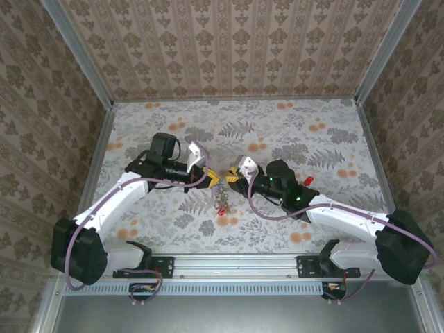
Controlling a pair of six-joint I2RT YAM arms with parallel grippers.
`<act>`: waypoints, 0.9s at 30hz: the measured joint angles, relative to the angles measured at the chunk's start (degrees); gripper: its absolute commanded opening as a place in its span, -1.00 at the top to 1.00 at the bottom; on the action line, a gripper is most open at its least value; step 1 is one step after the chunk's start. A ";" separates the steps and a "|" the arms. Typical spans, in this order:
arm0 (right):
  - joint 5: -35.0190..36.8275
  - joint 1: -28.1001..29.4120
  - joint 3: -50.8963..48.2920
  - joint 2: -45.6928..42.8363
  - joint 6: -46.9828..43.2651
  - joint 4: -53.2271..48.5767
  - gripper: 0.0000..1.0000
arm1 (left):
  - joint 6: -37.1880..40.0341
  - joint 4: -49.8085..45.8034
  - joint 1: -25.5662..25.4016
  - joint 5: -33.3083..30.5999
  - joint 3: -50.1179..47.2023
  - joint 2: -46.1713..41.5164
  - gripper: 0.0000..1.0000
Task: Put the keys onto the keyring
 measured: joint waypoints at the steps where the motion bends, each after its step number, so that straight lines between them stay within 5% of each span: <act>1: -0.33 -0.28 0.00 0.00 0.11 -0.04 0.52 | 0.22 0.00 0.00 0.04 0.00 -0.09 1.00; 11: -11.34 -2.49 -0.22 -5.09 -7.15 -4.85 0.27 | 4.35 -0.26 0.00 0.92 -0.02 -1.90 1.00; 18: -21.05 -3.19 8.22 -2.58 -15.10 -16.83 0.32 | 11.72 -4.09 -1.79 -0.96 0.00 -4.22 1.00; 27: -24.39 -2.58 13.64 1.90 -17.81 -22.56 0.38 | 17.14 -5.38 -4.66 -5.62 -0.02 -6.47 1.00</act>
